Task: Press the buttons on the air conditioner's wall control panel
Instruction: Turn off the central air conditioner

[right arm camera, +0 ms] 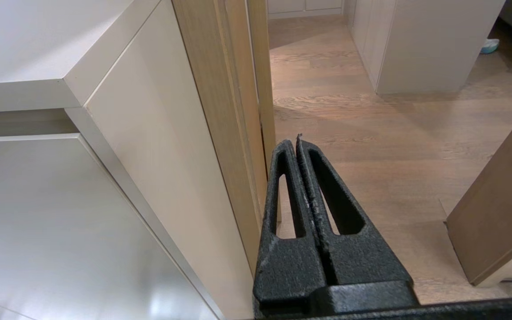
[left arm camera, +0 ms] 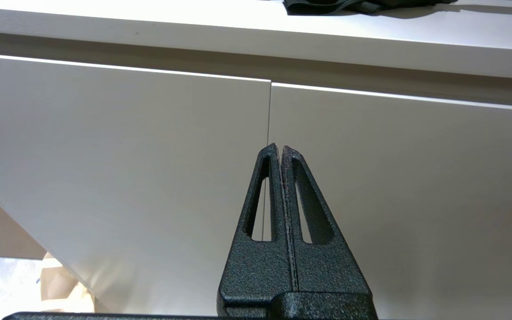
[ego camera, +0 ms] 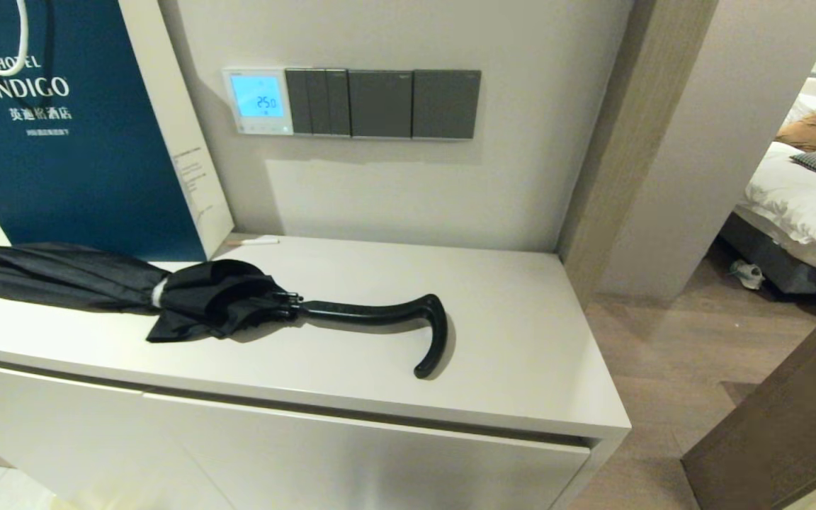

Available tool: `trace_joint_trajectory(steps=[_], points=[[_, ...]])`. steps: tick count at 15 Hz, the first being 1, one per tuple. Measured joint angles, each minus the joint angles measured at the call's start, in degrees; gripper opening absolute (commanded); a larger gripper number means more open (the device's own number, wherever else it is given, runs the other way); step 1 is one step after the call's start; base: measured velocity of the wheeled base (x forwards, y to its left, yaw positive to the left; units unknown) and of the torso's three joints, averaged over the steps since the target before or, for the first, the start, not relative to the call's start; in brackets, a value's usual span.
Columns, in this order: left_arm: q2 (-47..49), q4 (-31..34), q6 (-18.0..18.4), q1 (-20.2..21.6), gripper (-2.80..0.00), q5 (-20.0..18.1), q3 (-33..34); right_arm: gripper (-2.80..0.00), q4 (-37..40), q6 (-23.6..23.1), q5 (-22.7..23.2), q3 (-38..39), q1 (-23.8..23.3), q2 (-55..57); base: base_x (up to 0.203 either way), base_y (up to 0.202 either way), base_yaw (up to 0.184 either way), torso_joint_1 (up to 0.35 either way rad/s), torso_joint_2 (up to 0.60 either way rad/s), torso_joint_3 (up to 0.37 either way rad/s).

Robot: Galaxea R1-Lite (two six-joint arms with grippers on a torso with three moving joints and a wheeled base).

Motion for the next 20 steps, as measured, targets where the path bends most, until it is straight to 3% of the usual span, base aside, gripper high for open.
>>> trace_joint_trajectory(steps=[20], points=[[0.0,0.6,0.7,0.1,-2.80,0.0,-1.1,-2.80,0.0,0.0,0.0,0.0,0.0,0.0,0.000,0.000,0.000,0.000,0.00,0.000]])
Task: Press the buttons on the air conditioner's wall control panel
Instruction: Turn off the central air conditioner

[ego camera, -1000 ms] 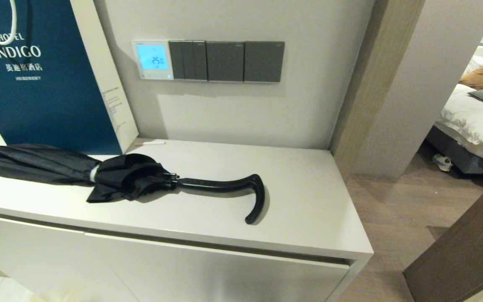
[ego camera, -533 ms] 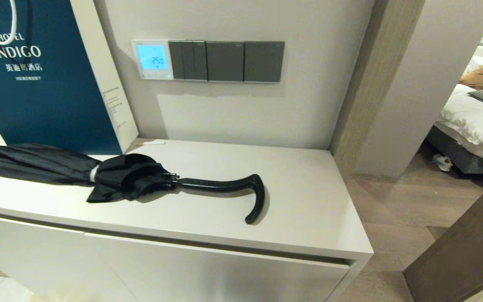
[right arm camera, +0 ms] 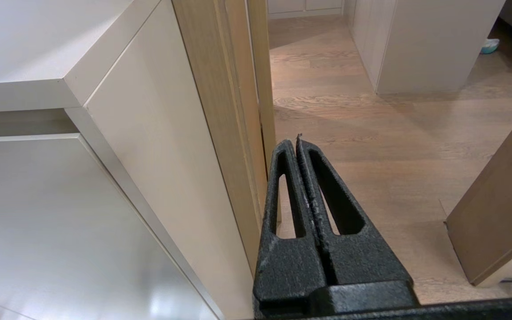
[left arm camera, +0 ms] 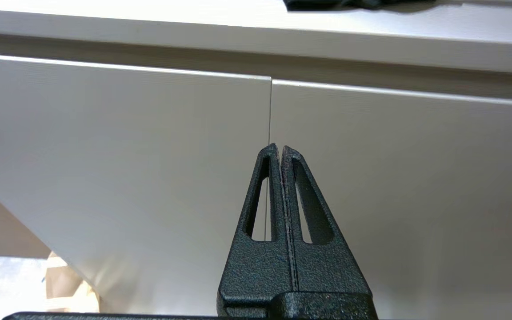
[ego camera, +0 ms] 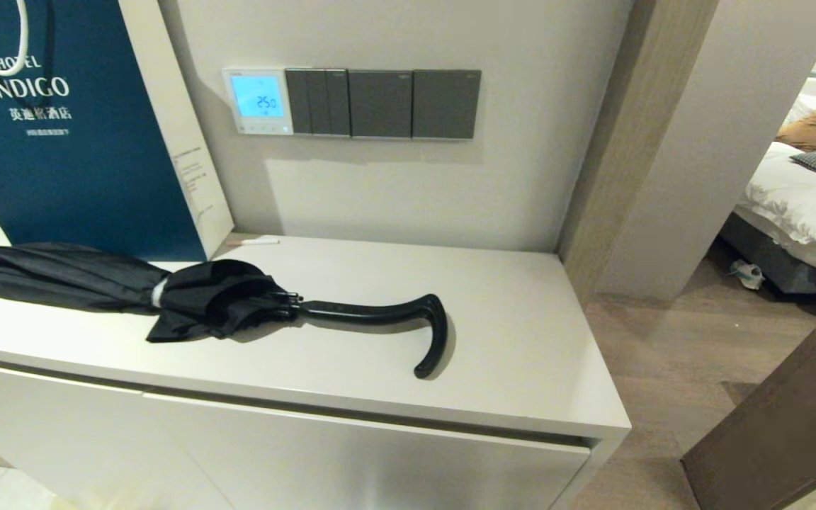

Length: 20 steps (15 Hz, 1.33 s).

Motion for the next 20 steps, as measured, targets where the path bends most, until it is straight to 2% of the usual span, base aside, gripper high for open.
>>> trace_joint_trajectory(steps=[2,6,11,15,20], points=[[0.2,1.0,-0.1,0.0,-2.80,-0.3,-5.7,-2.80,0.0,0.0,0.0,0.0,0.0,0.0,0.000,0.000,0.000,0.000,0.00,0.000],[6.0,3.4,-0.1,0.0,-2.80,-0.6,-22.3,-2.80,0.0,0.0,0.0,0.0,0.0,0.0,0.000,0.000,0.000,0.000,0.00,0.000],[25.0,2.2,-2.1,0.0,-2.80,-4.4,-39.0,-2.80,0.0,0.0,0.0,0.0,0.0,0.0,0.000,0.000,0.000,0.000,0.00,0.000],[43.9,-3.8,-4.2,-0.3,-2.80,-7.1,-47.8,-2.80,0.0,0.0,0.0,0.0,0.0,0.0,0.000,0.000,0.000,0.000,0.00,0.000],[65.4,-17.2,-4.9,-4.2,-2.80,-7.6,-51.9,-2.80,0.0,0.0,0.0,0.0,0.0,0.0,0.000,0.000,0.000,0.000,0.00,0.000]])
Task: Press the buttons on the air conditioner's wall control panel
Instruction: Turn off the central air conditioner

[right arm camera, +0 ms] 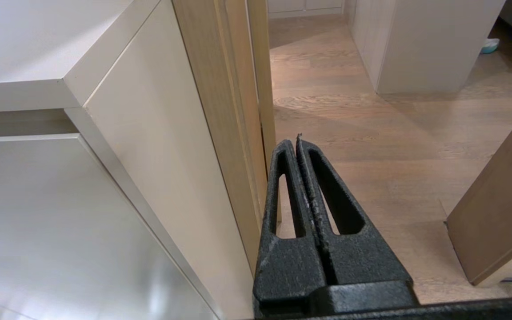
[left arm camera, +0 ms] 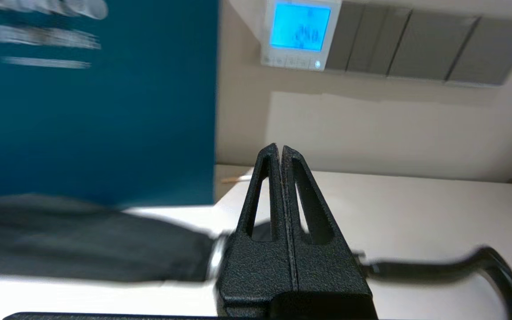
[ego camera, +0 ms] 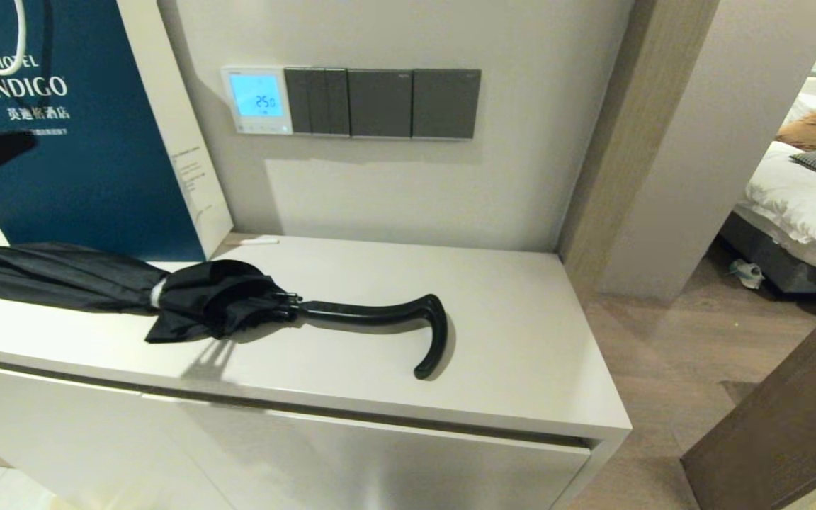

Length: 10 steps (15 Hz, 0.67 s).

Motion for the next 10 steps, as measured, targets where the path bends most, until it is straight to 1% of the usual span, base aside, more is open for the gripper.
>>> trace_joint_trajectory(steps=[4,7,10], points=[[11.7,-7.0,-0.9,-5.9,-2.80,0.2,-2.4,-2.80,0.0,0.0,0.0,0.0,0.0,0.0,0.000,0.000,0.000,0.000,0.00,0.000],[17.4,-8.2,-1.4,-9.3,-2.80,0.9,-5.4,-2.80,0.0,0.0,0.0,0.0,0.0,0.0,0.000,0.000,0.000,0.000,0.00,0.000],[22.4,-8.5,-1.7,-12.0,-2.80,3.5,-8.9,-2.80,0.0,0.0,0.0,0.0,0.0,0.0,0.000,0.000,0.000,0.000,0.00,0.000]])
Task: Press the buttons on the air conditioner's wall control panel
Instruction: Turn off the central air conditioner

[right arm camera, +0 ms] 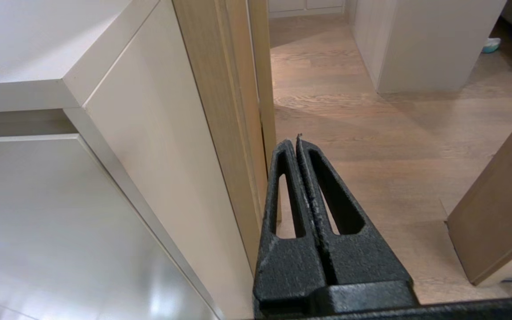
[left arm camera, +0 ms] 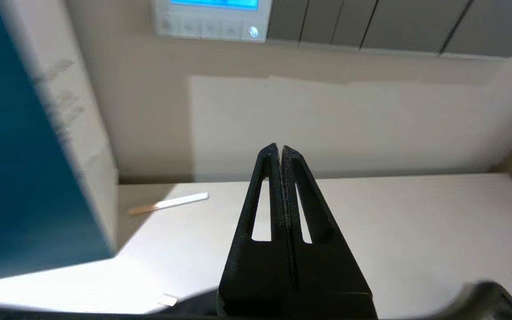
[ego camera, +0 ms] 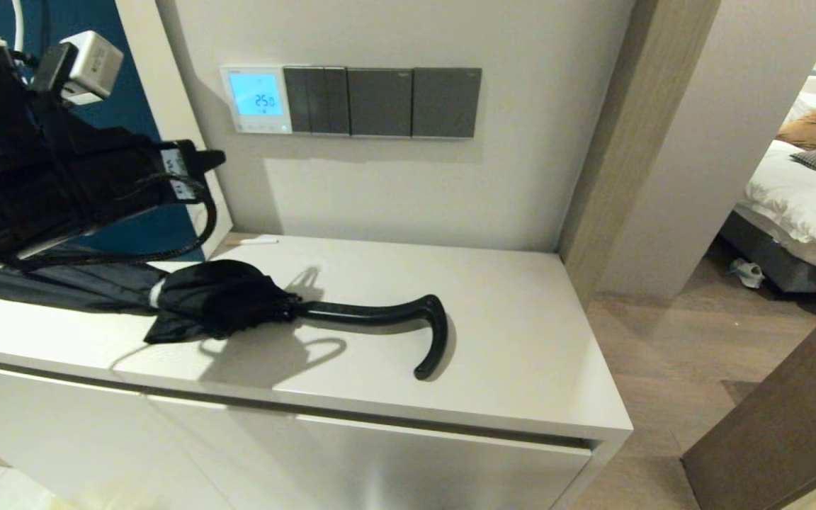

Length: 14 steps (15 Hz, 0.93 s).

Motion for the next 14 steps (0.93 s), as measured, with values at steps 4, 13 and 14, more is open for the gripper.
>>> trace_joint_trajectory(steps=[4,13,14], points=[[5.4,-4.7,0.1,-4.0,-2.80,4.3,-3.2,-2.80,0.0,0.0,0.0,0.0,0.0,0.0,0.000,0.000,0.000,0.000,0.00,0.000],[13.0,-7.4,0.4,-7.1,-2.80,8.9,-8.7,-2.80,0.0,0.0,0.0,0.0,0.0,0.0,0.000,0.000,0.000,0.000,0.00,0.000],[13.7,-7.4,0.3,-7.1,-2.80,9.1,-9.8,-2.80,0.0,0.0,0.0,0.0,0.0,0.0,0.000,0.000,0.000,0.000,0.00,0.000]])
